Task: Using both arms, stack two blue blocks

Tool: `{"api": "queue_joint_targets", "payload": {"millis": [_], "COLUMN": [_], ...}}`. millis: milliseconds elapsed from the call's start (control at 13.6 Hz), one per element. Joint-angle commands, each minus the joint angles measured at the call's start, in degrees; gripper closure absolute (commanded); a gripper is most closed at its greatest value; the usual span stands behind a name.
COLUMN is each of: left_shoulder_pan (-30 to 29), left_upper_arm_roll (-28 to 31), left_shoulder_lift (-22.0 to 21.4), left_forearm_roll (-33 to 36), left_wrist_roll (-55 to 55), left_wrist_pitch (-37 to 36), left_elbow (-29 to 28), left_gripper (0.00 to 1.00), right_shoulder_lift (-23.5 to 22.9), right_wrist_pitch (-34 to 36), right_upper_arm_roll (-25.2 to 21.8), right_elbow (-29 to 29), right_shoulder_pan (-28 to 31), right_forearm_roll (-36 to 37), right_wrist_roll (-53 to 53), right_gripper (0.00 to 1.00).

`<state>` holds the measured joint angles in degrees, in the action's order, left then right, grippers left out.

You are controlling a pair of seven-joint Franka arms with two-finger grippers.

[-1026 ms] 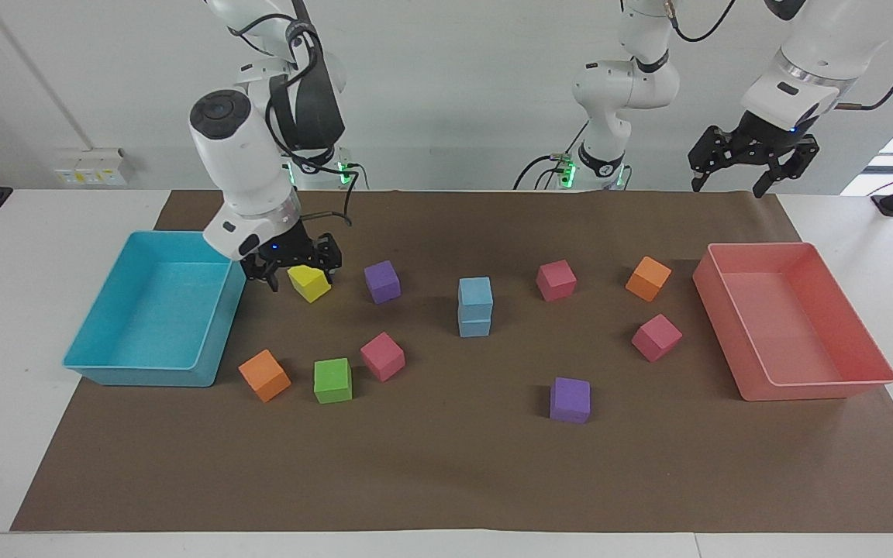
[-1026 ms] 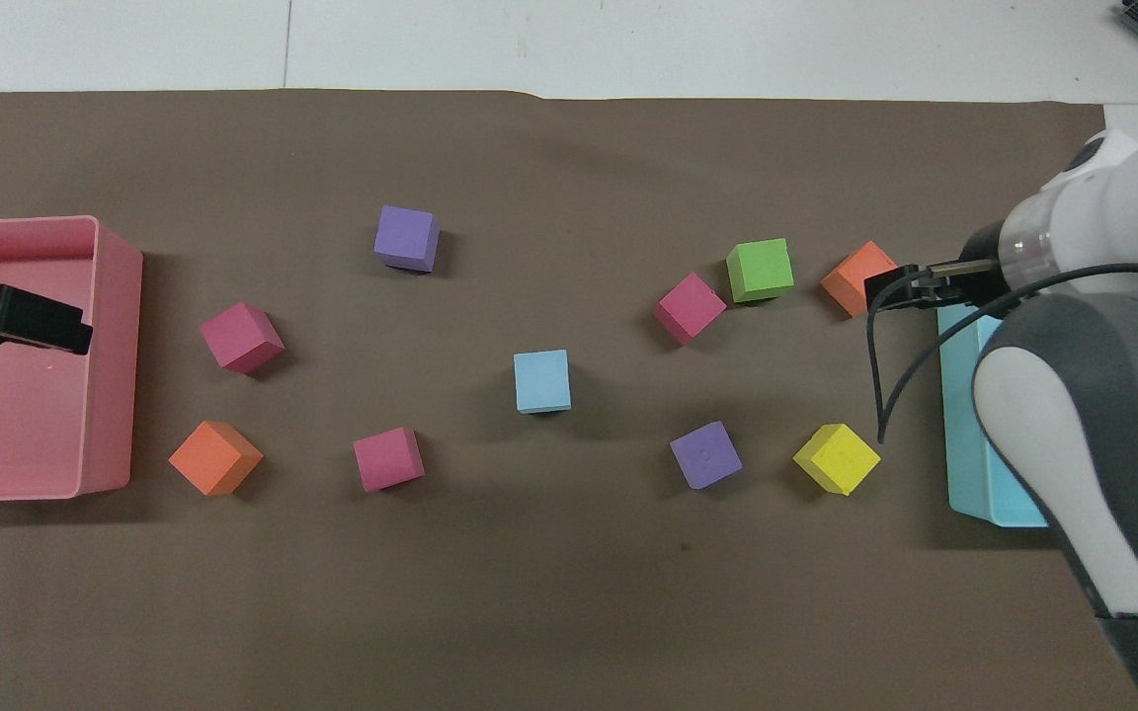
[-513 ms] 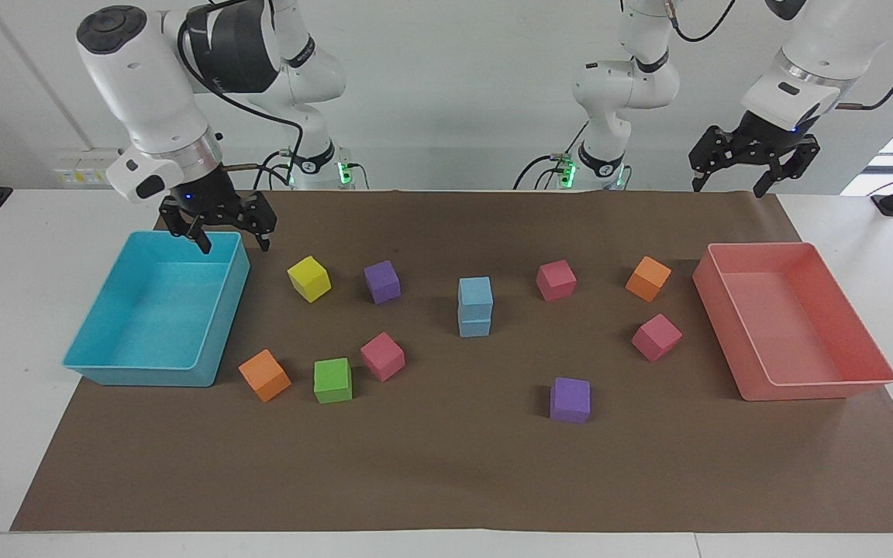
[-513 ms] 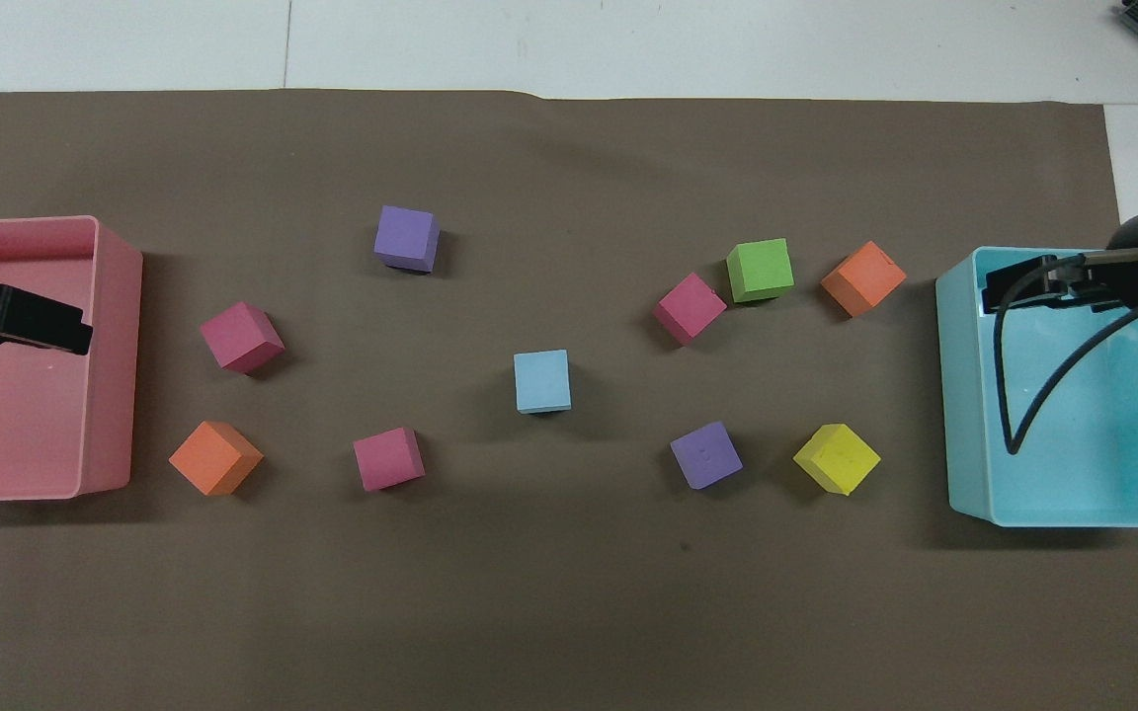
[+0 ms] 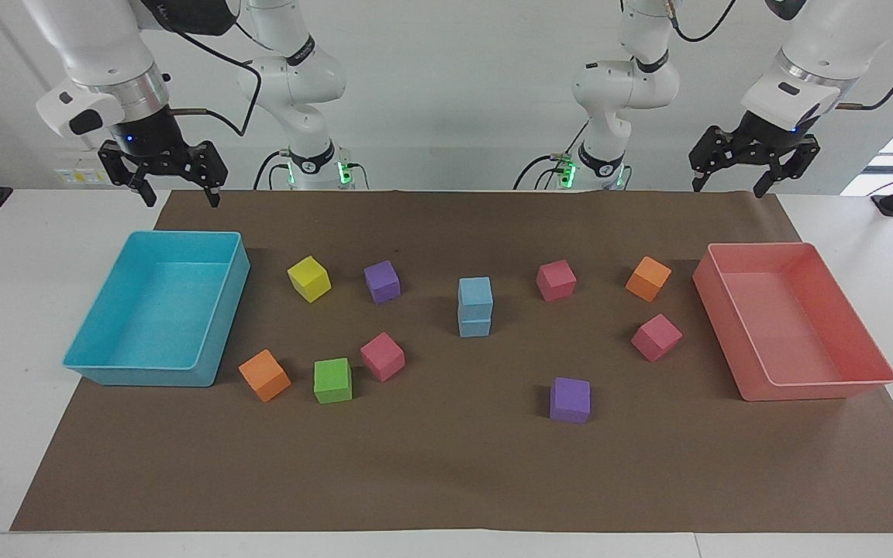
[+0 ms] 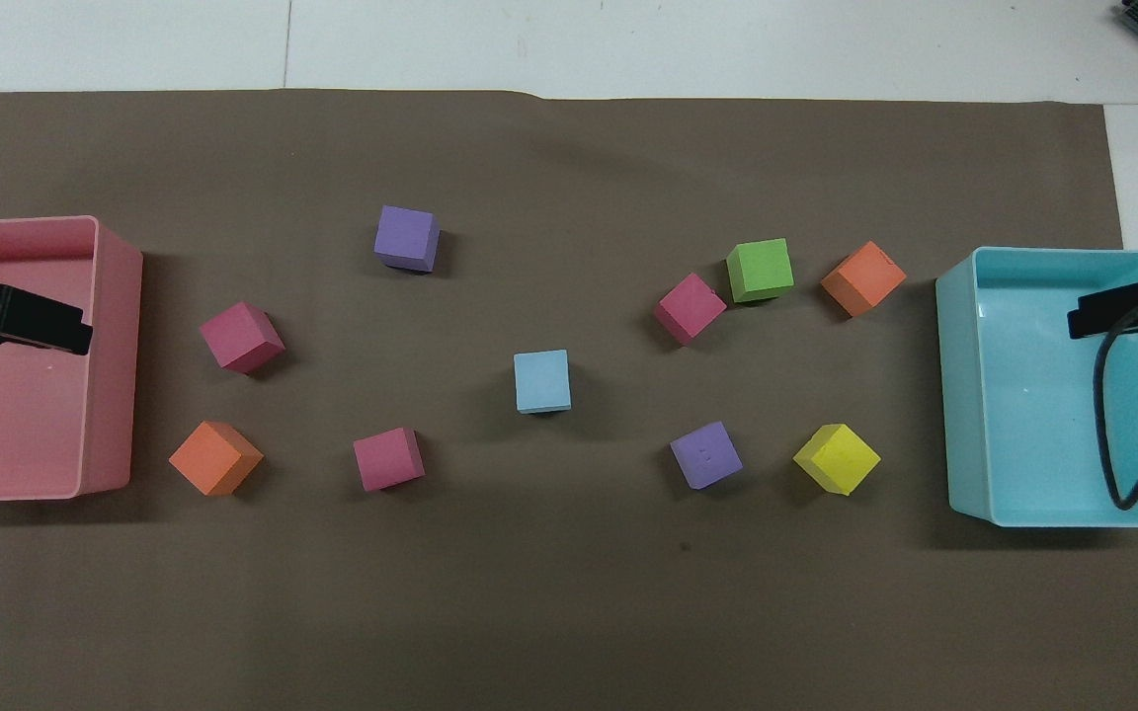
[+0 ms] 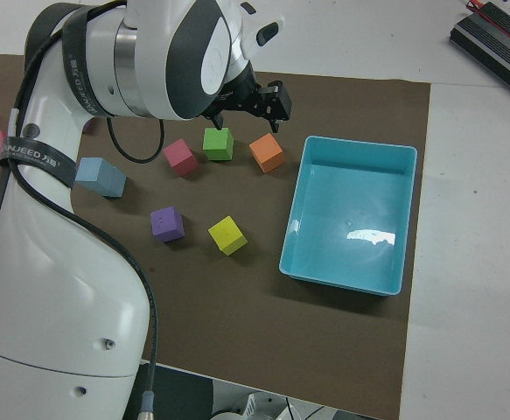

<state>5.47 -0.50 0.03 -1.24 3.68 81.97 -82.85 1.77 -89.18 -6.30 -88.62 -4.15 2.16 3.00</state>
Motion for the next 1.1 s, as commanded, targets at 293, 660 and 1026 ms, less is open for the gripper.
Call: {"api": "queue_joint_targets", "payload": {"millis": [293, 660, 1026], "left_shoulder_pan": [-1.08, -1.08, -1.08], "left_upper_arm_roll": [-0.56, -0.56, -0.56], "left_shoulder_lift": [-1.35, -1.35, -1.35], "left_forearm_roll": [-0.43, -0.43, -0.43], "left_wrist_roll": [0.36, 0.36, 0.36], "left_wrist_pitch": [-0.4, -0.4, -0.4], "left_elbow": [-1.35, -1.35, -1.35], "left_gripper": [0.0, 0.0, 0.0], "right_shoulder_lift": [0.96, 3.59, 3.95], "right_wrist_pitch": [5.68, 4.72, 3.92], "right_upper_arm_roll": [0.32, 0.67, 1.02], "right_elbow": [0.2, -2.42, -2.79], "right_shoulder_pan": [0.63, 0.1, -0.25], "right_forearm_roll": [1.62, 2.41, 2.5], "right_wrist_roll": [1.22, 0.96, 0.52], "right_gripper": [0.0, 0.0, 0.0]}}
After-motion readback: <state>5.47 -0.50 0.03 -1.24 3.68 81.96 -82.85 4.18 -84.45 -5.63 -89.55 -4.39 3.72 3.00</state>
